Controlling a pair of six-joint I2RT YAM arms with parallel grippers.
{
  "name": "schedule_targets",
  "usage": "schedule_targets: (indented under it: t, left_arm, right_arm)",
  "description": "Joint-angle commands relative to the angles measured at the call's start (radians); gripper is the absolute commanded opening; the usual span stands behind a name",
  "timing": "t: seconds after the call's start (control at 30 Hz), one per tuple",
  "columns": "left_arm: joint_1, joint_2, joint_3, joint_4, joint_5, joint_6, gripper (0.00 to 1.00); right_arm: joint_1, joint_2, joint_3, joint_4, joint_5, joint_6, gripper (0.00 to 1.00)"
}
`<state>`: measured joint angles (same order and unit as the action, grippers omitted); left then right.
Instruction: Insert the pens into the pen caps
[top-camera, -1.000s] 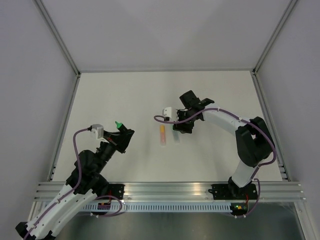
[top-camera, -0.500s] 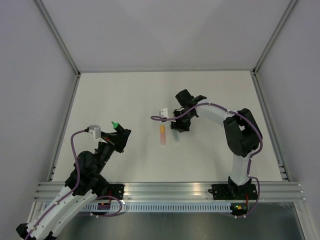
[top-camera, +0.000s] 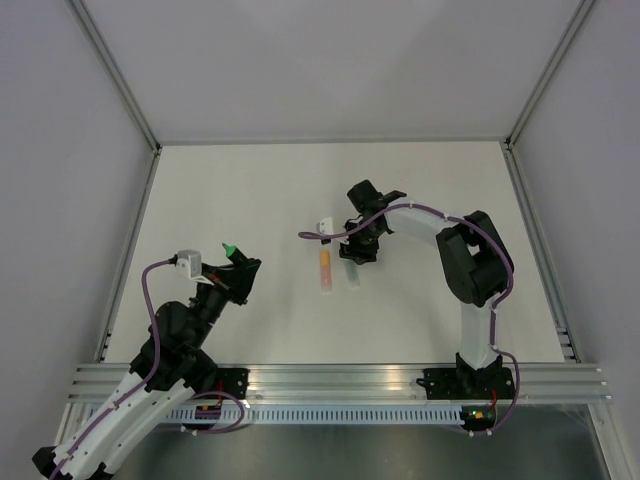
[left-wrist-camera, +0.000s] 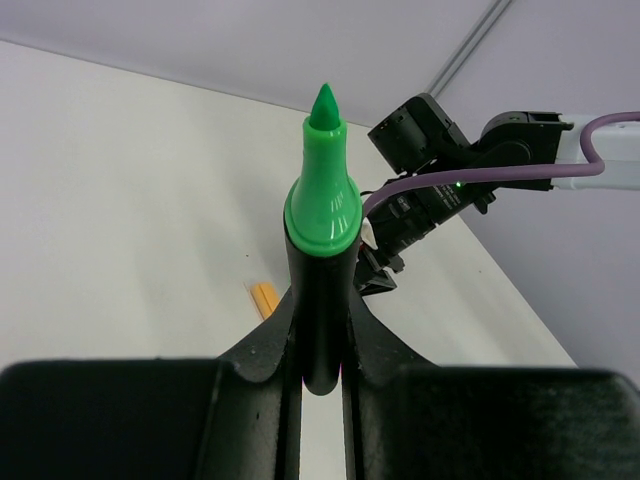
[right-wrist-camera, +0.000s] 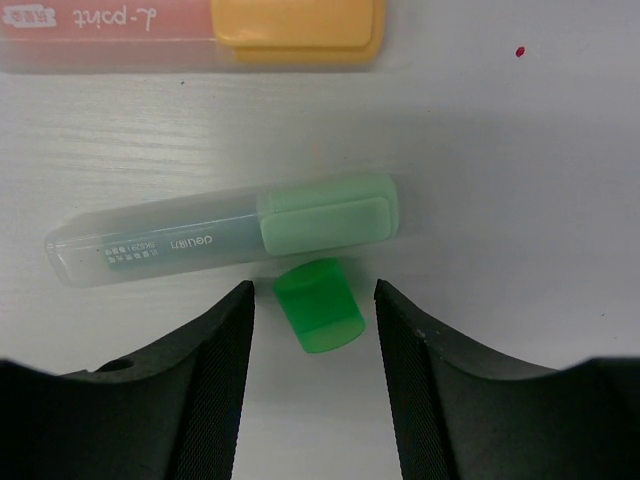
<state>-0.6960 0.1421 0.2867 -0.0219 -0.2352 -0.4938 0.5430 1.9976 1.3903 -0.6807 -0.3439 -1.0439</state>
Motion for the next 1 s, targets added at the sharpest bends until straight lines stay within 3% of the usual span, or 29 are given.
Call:
schedule_targets:
  t: [0.0, 0.6, 0.97]
  left_arm:
    - [0.0, -0.004, 0.0, -0.004, -0.026, -0.025, 0.02]
    - [-0.002, -0.015, 0.0, -0.015, -0.029, -0.037, 0.02]
    - [0.0, -0.013, -0.001, -0.013, -0.026, -0.042, 0.02]
  right_arm:
    - [-0.003, 0.03, 0.042, -0.008, -0.006, -0.01, 0.57]
    - [-0.029, 0.087, 0.044, -0.03, 0.079, 0.05, 0.45]
    - [-0.035, 0.109, 0.052, -0.002, 0.108, 0.13, 0.22]
